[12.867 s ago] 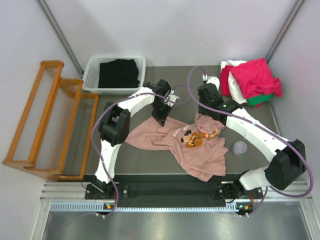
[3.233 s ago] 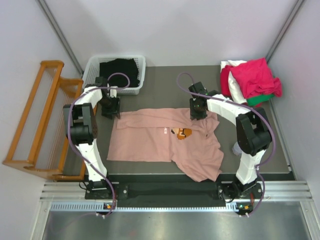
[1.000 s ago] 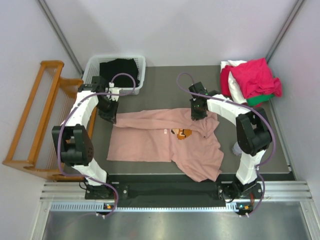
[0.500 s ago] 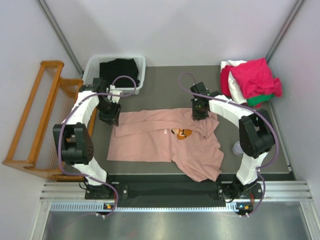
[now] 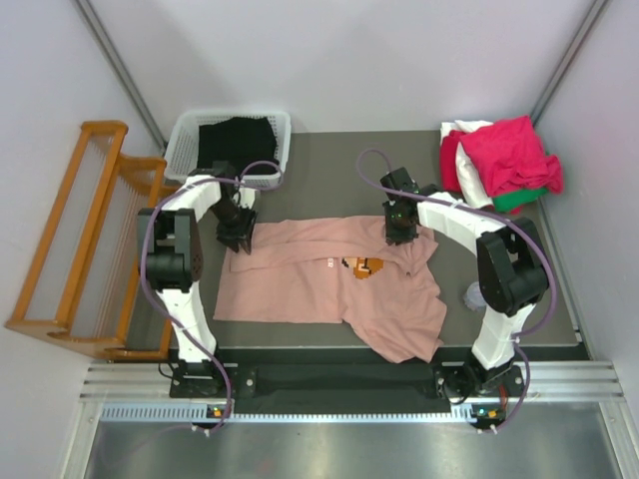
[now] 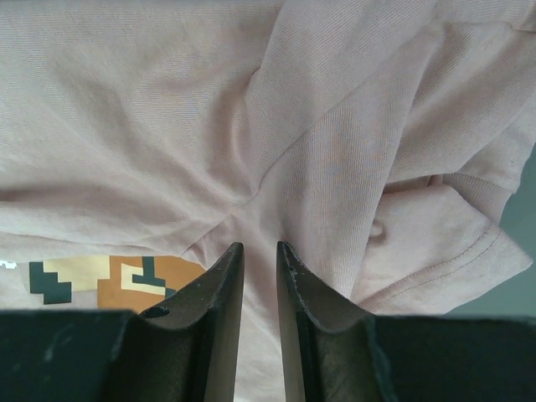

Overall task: Fold and stack the t-shirts
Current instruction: Fold the tshirt

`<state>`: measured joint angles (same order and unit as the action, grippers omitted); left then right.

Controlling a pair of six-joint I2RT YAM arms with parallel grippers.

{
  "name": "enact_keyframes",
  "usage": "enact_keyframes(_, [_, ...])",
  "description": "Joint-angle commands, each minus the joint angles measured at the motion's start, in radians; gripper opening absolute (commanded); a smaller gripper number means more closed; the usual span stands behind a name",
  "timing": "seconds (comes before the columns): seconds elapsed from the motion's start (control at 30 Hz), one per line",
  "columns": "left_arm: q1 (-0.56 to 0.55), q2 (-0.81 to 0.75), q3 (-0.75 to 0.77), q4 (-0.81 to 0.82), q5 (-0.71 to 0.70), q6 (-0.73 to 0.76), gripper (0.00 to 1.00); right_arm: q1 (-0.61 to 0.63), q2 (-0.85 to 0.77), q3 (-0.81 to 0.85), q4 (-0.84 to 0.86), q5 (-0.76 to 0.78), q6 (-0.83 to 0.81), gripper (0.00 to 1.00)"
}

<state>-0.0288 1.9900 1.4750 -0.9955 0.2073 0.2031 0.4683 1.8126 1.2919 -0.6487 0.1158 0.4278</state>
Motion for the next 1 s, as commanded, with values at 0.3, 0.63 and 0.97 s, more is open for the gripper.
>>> enact_keyframes(0.3, [-0.023,-0.071,0.082,0.008,0.001,-0.018,0.42,-0.007,-0.039,0.015,0.015,0.004,-0.009,0.23])
enact_keyframes(0.63, [-0.023,-0.046,0.038,0.061,-0.020,-0.030,0.42,-0.007,-0.047,0.012,0.015,0.005,-0.014,0.23])
enact_keyframes(0.97, [-0.010,0.004,0.010,0.090,-0.046,-0.045,0.41,-0.010,-0.058,0.003,0.017,0.012,-0.017,0.23])
